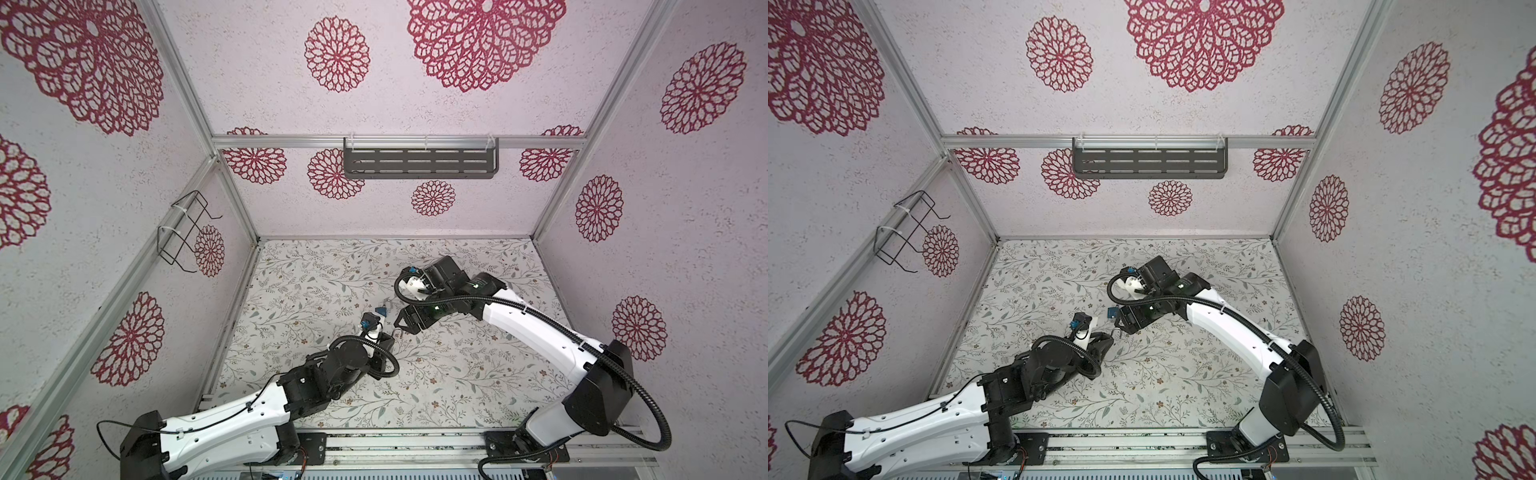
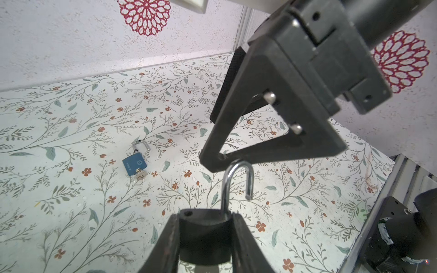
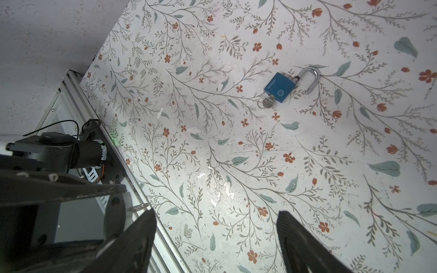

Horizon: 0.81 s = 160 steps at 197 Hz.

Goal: Unlock with the key

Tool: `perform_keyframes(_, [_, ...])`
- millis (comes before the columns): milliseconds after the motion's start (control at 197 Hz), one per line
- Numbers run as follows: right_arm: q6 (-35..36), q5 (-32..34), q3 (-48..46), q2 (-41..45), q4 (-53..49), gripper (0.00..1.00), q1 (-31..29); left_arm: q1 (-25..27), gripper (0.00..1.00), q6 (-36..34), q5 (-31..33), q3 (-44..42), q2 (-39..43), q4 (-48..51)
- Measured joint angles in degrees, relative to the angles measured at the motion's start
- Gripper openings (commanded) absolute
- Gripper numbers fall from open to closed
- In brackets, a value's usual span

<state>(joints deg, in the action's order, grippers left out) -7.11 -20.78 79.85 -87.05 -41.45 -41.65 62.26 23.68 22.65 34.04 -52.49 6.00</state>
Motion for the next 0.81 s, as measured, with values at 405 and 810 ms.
perform_keyframes(405, [-5.14, -0.48, -15.67, 11.8, 8.44, 0.85, 6.73, 0.02, 0.0, 9.29, 2.32, 2.05, -5.16, 5.03])
perform_keyframes(810, [-13.84, 0.11, -32.11, 23.15, 18.71, 0.86, 15.5, -1.22, 0.0, 27.39, 1.66, 14.69, -28.2, 17.94])
